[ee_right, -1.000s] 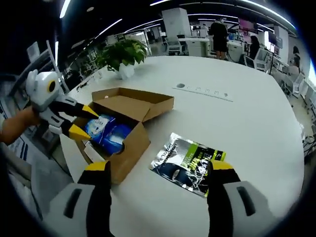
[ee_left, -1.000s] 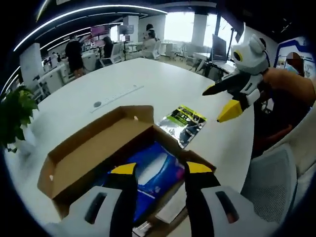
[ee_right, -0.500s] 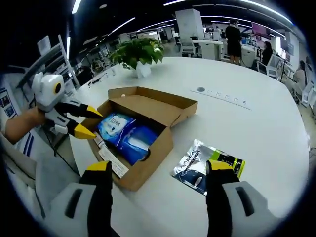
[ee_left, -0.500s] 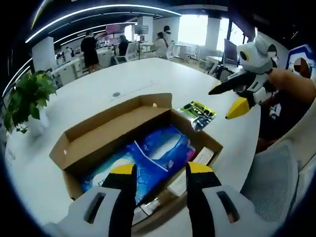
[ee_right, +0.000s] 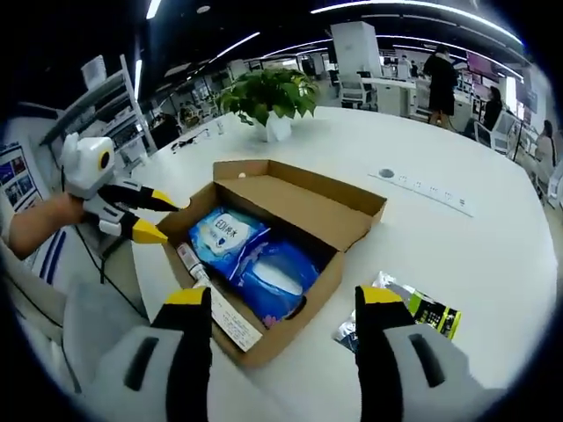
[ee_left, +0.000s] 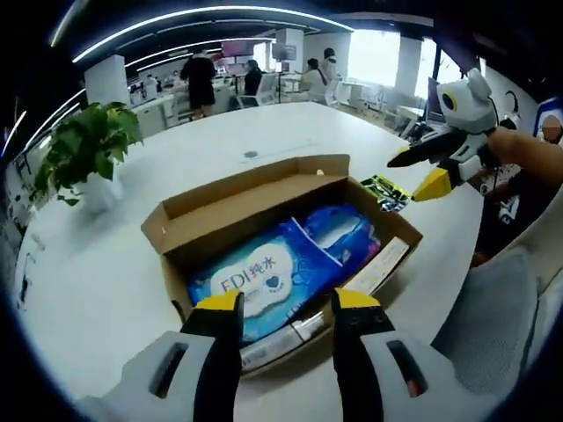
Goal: Operate the shoe box by opening the lid, removing the specified soft item, and placing it in the target area until the item is outside and the box remains undamaged.
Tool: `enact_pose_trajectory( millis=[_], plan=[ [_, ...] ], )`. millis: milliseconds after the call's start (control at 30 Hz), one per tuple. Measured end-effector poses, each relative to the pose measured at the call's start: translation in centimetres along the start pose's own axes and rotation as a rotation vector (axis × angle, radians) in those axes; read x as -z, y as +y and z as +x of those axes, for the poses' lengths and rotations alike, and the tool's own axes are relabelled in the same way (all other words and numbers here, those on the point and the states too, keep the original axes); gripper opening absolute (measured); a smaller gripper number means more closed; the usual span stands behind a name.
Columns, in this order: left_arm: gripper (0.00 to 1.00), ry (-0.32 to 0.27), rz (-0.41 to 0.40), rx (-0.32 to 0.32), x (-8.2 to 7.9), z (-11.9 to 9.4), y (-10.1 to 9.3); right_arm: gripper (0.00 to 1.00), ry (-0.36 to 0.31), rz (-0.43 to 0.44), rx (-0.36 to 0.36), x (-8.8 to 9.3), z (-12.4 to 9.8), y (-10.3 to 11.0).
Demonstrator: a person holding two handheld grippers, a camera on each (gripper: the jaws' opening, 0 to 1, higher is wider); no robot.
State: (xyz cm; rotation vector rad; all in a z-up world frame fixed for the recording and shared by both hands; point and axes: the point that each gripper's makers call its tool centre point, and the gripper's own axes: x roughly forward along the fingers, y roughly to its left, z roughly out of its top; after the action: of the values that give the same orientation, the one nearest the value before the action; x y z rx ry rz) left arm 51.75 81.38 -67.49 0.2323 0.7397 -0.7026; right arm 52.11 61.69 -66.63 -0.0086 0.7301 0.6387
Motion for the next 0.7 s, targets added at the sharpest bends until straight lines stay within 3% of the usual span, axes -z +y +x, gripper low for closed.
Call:
enact_pose_trajectory(
  millis=[333, 700],
  plan=[
    [0.38, 0.000, -0.074, -0.102, 2.5, -1.9, 4.2, 0.56, 0.014, -0.016, -0.043, -0.4, 2.6, 1.9],
    [0.28, 0.050, -0.135, -0.149, 5.6, -1.5, 6.0, 0.41, 0.007, -0.022, -0.063, -1.1, 5.1, 2.7]
  ],
)
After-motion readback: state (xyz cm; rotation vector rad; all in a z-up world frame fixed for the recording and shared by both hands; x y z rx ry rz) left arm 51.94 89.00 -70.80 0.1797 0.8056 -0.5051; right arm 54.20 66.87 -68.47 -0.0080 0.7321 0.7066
